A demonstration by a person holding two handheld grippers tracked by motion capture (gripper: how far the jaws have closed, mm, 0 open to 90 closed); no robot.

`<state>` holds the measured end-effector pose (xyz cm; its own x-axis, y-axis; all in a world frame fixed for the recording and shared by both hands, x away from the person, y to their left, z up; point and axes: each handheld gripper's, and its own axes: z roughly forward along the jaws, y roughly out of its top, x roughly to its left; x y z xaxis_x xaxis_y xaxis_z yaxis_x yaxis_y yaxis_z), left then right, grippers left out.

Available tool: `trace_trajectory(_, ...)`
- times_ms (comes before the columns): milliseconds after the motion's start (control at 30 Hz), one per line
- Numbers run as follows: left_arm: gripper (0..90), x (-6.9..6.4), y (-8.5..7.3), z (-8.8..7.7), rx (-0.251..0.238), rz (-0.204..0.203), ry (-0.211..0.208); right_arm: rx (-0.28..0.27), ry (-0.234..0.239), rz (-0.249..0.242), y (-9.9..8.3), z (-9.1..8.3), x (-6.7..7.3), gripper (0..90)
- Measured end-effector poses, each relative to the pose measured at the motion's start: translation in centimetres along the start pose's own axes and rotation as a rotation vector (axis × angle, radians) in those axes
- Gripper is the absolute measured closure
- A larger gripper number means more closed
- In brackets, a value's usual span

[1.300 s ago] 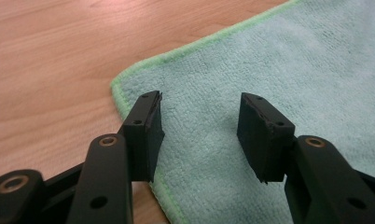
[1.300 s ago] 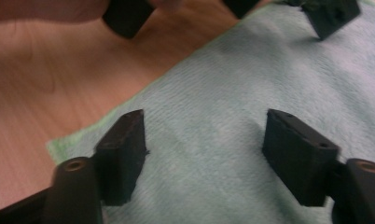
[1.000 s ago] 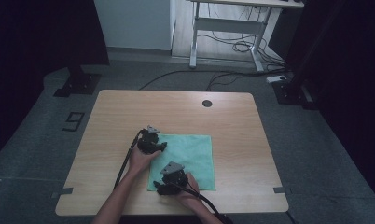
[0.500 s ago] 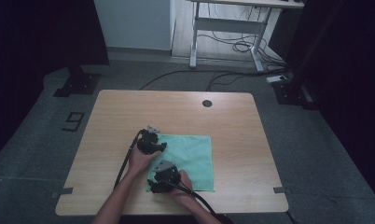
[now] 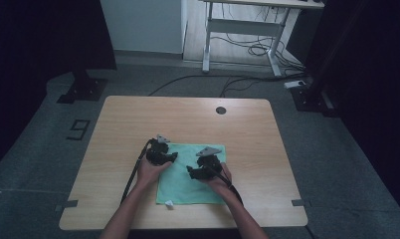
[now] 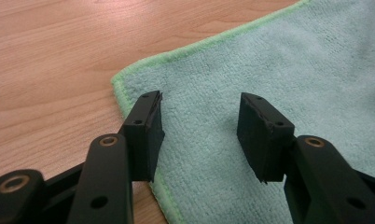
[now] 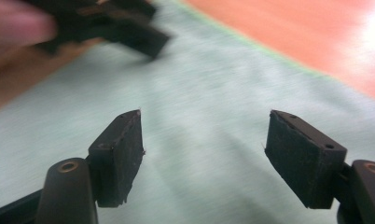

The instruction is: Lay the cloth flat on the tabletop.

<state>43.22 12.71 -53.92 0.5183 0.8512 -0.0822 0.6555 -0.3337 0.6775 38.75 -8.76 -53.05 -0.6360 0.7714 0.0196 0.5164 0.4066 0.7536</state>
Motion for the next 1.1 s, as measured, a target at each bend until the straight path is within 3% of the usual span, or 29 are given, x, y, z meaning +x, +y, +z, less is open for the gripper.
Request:
trace_trajectory(167, 50.8, 0.1, 0.0, 0.0, -0.002, -0.003, -0.005, 0.007, -0.011, 0.028, 1.0, 2.4, -3.1, 31.6)
trace_trajectory(233, 51.0, 0.0, 0.0, 0.0, 0.001, 0.01, 0.001, 0.011, -0.021, 0.025, 1.0, 2.7, -3.5, 31.7)
trace_trajectory(300, 51.1, -0.1, 0.0, 0.0, 0.003, 0.017, 0.009, 0.02, -0.034, 0.047, 0.6, 3.3, -4.7, 31.4)
trace_trajectory(533, 51.3, -0.1, 0.0, 0.0, 0.007, 0.012, 0.007, 0.009, -0.098, 0.087, -0.2, 2.5, -7.5, 33.6)
trace_trajectory(667, 51.1, -0.1, 0.0, 0.0, 0.007, 0.009, 0.008, 0.016, -0.105, 0.099, -0.4, 2.0, -8.2, 32.3)
trace_trajectory(733, 50.7, 0.0, 0.0, 0.0, 0.003, 0.008, 0.003, 0.016, -0.111, 0.108, -0.5, 1.6, -8.0, 32.3)
trace_trajectory(800, 50.6, 0.0, 0.0, 0.0, -0.001, 0.003, -0.001, 0.007, -0.089, 0.117, -0.4, 0.4, -7.0, 32.7)
trace_trajectory(900, 50.6, 0.1, 0.0, 0.0, 0.0, 0.004, -0.006, -0.007, -0.053, 0.055, -0.8, -1.1, -4.9, 32.6)
trace_trajectory(1100, 50.4, 0.1, 0.0, 0.0, -0.001, -0.01, -0.008, 0.003, 0.027, -0.009, -2.8, -2.9, -1.5, 32.6)
